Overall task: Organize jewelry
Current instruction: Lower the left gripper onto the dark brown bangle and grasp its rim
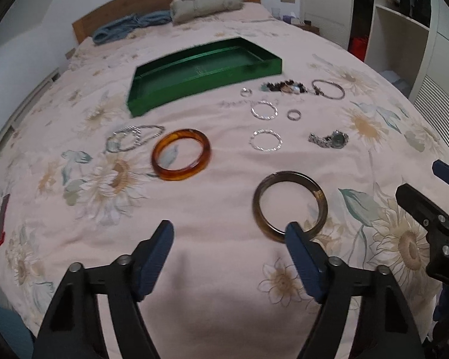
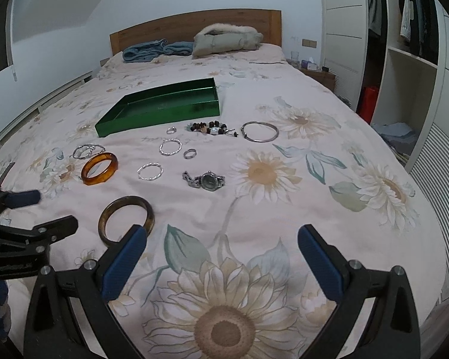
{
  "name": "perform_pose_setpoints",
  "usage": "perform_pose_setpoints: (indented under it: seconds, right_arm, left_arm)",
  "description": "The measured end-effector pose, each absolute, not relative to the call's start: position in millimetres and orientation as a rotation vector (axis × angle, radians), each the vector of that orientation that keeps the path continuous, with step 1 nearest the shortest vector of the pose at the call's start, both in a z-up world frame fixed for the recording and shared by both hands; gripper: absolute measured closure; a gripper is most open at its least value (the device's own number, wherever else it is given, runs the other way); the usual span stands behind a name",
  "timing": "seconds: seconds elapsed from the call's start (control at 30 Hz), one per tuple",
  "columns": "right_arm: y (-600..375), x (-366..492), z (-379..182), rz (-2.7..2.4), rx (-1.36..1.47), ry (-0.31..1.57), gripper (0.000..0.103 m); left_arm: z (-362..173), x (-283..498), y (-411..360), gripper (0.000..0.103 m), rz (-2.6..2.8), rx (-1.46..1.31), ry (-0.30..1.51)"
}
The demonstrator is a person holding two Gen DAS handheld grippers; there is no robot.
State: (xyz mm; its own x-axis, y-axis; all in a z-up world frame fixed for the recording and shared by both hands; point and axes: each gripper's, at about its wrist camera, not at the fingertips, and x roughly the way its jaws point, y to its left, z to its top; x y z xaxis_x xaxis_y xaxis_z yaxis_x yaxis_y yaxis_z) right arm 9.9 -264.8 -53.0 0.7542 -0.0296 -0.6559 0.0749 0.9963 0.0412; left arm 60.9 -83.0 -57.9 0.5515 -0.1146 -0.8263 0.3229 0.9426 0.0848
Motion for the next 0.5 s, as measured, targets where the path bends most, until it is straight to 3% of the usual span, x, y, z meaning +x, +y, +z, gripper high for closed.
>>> perform_pose_setpoints:
  seconds: [0.13, 0.4, 0.5]
  right_arm:
    - [-272, 14, -56, -0.047, 0.076, 0.722, 0.002]
    - [-282, 36, -60, 0.038, 0.106, 0.751, 0.003]
    - [-285, 43, -59, 0.068, 0.118, 0.752, 0.003]
  left_arm:
    - [-64, 68, -89, 0.034, -0.286, 0.235, 0.966]
    - [-80, 90, -95, 0.068, -0.349, 0.203, 1.020]
    - [-87, 95, -95, 0.073, -0.374, 0.193, 1.041]
